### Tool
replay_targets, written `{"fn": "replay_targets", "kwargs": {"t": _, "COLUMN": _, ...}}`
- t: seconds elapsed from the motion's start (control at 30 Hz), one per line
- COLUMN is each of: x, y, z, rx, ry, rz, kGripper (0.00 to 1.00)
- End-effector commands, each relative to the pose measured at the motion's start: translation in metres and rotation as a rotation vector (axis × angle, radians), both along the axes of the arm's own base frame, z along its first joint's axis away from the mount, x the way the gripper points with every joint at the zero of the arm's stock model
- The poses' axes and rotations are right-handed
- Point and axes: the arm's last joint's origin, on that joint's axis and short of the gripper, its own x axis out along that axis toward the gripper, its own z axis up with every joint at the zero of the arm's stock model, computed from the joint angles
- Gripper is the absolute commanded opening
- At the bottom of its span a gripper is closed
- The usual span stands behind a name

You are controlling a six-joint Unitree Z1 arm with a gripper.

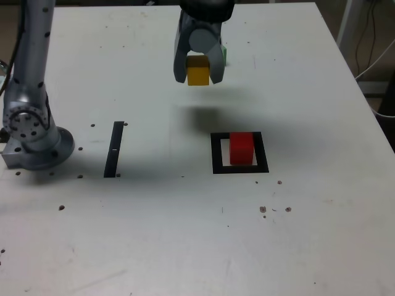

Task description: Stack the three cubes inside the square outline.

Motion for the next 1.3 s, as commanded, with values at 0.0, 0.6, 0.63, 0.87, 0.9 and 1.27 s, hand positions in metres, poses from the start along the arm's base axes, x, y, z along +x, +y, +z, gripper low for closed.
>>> {"fn": "replay_targets", "kwargs": {"t": 0.0, "x": 0.000, "y": -0.013, "z": 0.012, "rx": -0.001, "ry": -0.022, "rz": -0.009, "kGripper": 0.38}}
{"fn": "replay_targets", "kwargs": {"t": 0.6, "x": 0.031, "y": -0.106, "z": 0.017, "rx": -0.041, "ry": -0.057, "rz": -0.033, "kGripper": 0.38}}
{"fn": "replay_targets", "kwargs": {"t": 0.63, "x": 0.032, "y": -0.108, "z": 0.016, "rx": -0.040, "ry": -0.055, "rz": -0.032, "kGripper": 0.38}}
{"fn": "replay_targets", "kwargs": {"t": 0.87, "x": 0.043, "y": -0.117, "z": 0.006, "rx": -0.034, "ry": -0.048, "rz": -0.024, "kGripper": 0.38}}
{"fn": "replay_targets", "kwargs": {"t": 0.9, "x": 0.044, "y": -0.118, "z": 0.005, "rx": -0.034, "ry": -0.048, "rz": -0.023, "kGripper": 0.38}}
{"fn": "replay_targets", "kwargs": {"t": 1.27, "x": 0.057, "y": -0.122, "z": -0.013, "rx": -0.044, "ry": -0.030, "rz": -0.017, "kGripper": 0.38}}
